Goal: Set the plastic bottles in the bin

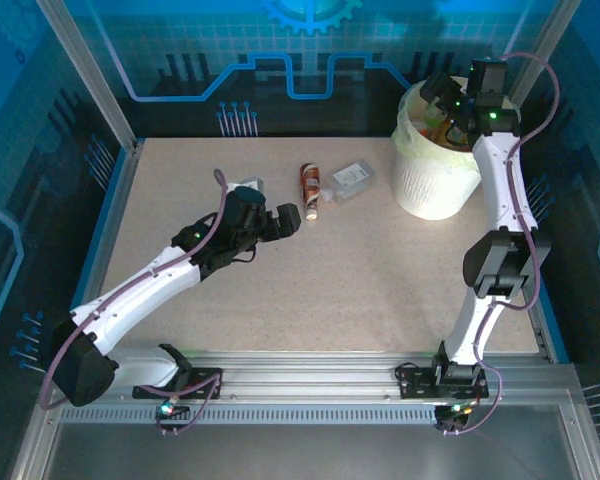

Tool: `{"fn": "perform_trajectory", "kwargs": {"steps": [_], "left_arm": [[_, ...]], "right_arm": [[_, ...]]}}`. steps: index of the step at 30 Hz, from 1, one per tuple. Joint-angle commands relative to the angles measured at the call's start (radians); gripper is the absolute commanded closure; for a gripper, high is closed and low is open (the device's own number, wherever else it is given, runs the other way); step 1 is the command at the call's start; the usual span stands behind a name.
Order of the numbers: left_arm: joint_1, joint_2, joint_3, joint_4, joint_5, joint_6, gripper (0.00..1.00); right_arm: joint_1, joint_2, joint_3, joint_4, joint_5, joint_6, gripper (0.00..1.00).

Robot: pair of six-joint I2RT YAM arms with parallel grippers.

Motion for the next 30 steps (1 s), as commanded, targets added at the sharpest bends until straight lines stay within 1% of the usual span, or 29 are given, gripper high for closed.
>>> {"fn": "perform_trajectory", "kwargs": {"steps": [1, 5, 11, 14, 17, 19, 23, 26, 30], "left_arm": [[-0.002, -0.010, -0.015, -0.013, -0.018, 0.011, 0.01], [-0.002, 0.002, -0.010, -0.012, -0.013, 0.001, 0.01], [-0.002, 0.009, -0.013, -0.011, -0.011, -0.008, 0.01], [-0.003, 0.016, -0.010, -0.012, -0.009, -0.009, 0.01], [-0.002, 0.029, -0.001, -0.017, -0.007, -0.011, 0.01], [-0.002, 0.036, 0.005, -0.017, -0.007, -0.016, 0.01], [-0.002, 0.047, 0.013, -0.024, -0.009, -0.016, 0.01], [-0.001, 0.046, 0.010, -0.030, -0.017, -0.016, 0.01], [0.000, 0.047, -0.004, -0.024, -0.025, -0.022, 0.01]], "right_arm": [[0.010, -0.074, -0.015, 0.025, 0.002, -0.014, 0.00], [0.010, -0.127, -0.067, 0.043, -0.002, -0.042, 0.00], [0.012, -0.174, -0.123, 0.064, -0.048, -0.118, 0.00], [0.008, -0.153, -0.106, 0.065, -0.094, -0.148, 0.00], [0.012, -0.110, -0.070, 0.049, -0.189, -0.148, 0.00], [0.020, -0.075, -0.049, 0.052, -0.227, -0.147, 0.00], [0.038, -0.014, 0.027, -0.002, -0.242, -0.163, 0.00], [0.064, -0.020, 0.023, 0.010, -0.257, -0.196, 0.00], [0.112, -0.051, 0.008, 0.013, -0.242, -0.247, 0.00]]}}
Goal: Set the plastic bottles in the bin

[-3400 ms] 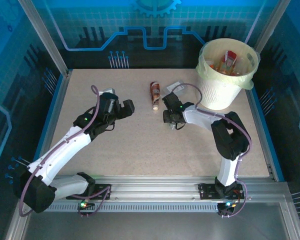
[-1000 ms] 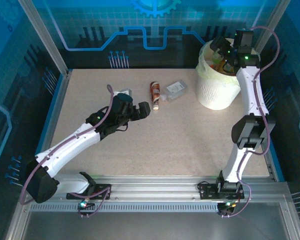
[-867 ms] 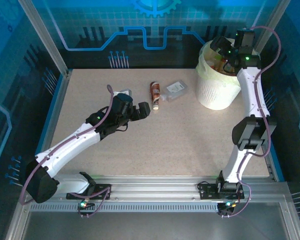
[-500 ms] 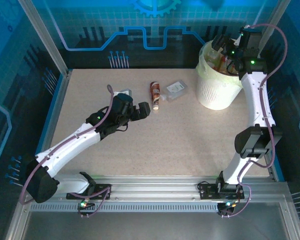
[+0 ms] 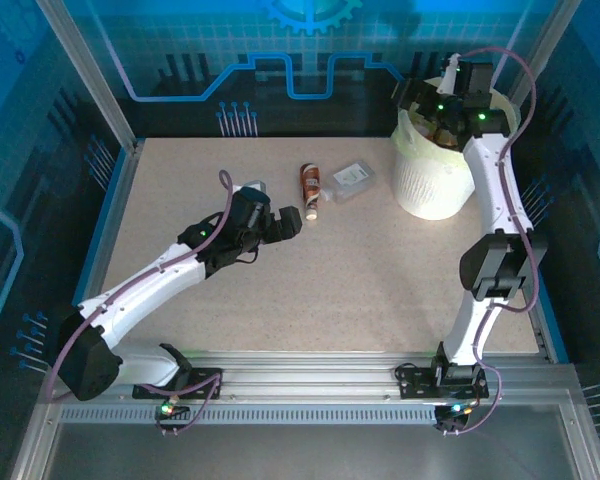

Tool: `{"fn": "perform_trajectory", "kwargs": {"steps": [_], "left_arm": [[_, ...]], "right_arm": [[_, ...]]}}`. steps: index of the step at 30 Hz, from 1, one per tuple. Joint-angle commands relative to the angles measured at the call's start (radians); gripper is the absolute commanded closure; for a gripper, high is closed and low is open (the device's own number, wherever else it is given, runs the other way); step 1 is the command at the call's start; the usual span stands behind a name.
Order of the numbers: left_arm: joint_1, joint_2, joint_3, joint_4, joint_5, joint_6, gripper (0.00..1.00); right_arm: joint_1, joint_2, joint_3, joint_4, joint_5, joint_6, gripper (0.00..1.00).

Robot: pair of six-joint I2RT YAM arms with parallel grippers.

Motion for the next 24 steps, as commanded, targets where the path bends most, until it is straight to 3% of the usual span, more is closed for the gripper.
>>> {"fn": "perform_trajectory", "kwargs": {"steps": [1, 11, 17, 24], "left_arm": [[0.003, 0.013, -0.006, -0.011, -0.024, -0.015, 0.01], [0.030, 0.038, -0.011, -0.019, -0.031, -0.089, 0.01], [0.101, 0.019, -0.058, 0.012, 0.127, -0.127, 0.01], [0.121, 0.007, -0.099, 0.033, 0.156, -0.129, 0.01]], "right_arm": [[0.054, -0.044, 0.014, 0.004, -0.015, -0.069, 0.00], [0.269, -0.055, -0.129, 0.069, 0.171, -0.156, 0.00], [0.291, 0.068, -0.128, 0.040, 0.184, -0.061, 0.00], [0.324, 0.246, -0.020, -0.067, 0.187, -0.040, 0.00]]}}
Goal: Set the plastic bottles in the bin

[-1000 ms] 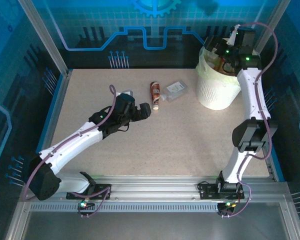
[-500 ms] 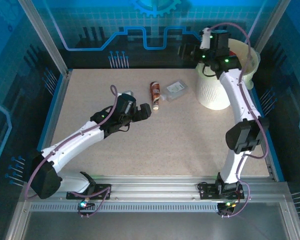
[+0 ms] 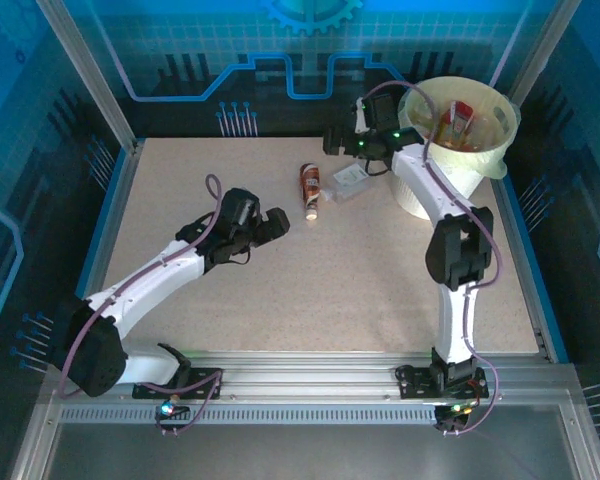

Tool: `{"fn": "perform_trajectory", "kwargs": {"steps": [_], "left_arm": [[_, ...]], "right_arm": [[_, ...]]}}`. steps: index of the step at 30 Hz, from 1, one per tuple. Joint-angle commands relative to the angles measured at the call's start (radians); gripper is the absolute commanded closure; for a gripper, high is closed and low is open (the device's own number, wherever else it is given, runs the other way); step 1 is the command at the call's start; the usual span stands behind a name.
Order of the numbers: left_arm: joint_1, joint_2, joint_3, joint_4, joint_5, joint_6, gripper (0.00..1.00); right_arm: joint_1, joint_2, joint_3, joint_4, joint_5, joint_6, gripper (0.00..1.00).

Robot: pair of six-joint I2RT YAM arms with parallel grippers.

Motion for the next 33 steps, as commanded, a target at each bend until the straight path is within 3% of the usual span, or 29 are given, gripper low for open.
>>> {"fn": "perform_trajectory", "kwargs": {"steps": [1, 7, 17, 33], "left_arm": [[0.008, -0.023, -0.024, 0.032, 0.056, -0.009, 0.01], [0.011, -0.011, -0.050, 0.086, 0.124, 0.024, 0.01], [0.013, 0.035, -0.069, 0.116, 0.148, 0.018, 0.01], [0.012, 0.053, -0.056, 0.101, 0.157, 0.016, 0.01]], "right_arm": [[0.031, 0.071, 0.071, -0.077, 0.034, 0.022, 0.00], [0.045, 0.171, 0.103, -0.089, 0.066, 0.073, 0.00], [0.056, 0.304, 0.149, -0.164, 0.018, 0.095, 0.00], [0.060, 0.069, -0.231, -0.113, 0.001, -0.002, 0.01]]}}
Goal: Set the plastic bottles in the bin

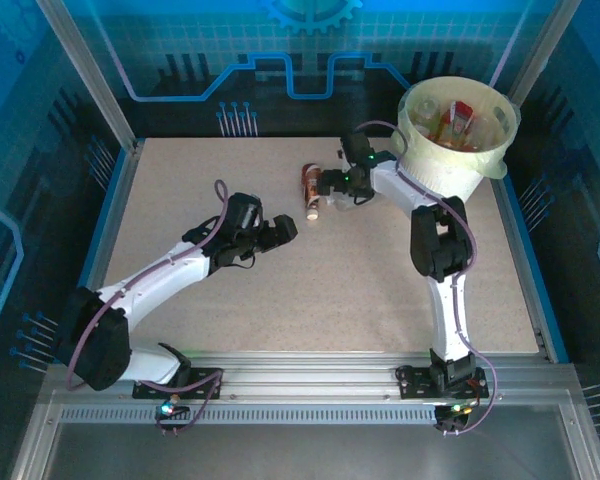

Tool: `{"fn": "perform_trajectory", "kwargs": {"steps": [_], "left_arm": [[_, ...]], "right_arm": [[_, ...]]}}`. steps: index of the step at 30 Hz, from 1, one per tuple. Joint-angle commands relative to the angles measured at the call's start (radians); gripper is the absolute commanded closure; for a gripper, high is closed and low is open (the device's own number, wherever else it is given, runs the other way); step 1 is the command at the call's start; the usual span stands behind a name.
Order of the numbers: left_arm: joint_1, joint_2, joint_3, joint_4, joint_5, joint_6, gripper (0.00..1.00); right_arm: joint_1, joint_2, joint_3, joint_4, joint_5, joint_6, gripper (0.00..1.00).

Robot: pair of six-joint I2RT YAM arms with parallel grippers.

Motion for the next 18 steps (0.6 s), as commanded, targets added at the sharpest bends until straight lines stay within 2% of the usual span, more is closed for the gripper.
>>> {"fn": "perform_trajectory", "kwargs": {"steps": [1, 8, 18], "left_arm": [[0.008, 0.017, 0.004, 0.001, 0.024, 0.006, 0.01], [0.007, 0.044, 0.020, 0.000, 0.040, 0.002, 0.01], [0.007, 0.078, 0.041, 0.009, 0.061, -0.007, 0.01]], "right_arm": [[0.014, -0.054, -0.089, -0.073, -0.037, -0.023, 0.01], [0.019, -0.208, -0.291, -0.046, -0.086, 0.006, 0.02], [0.096, -0.409, -0.506, 0.034, -0.173, 0.177, 0.01]]}}
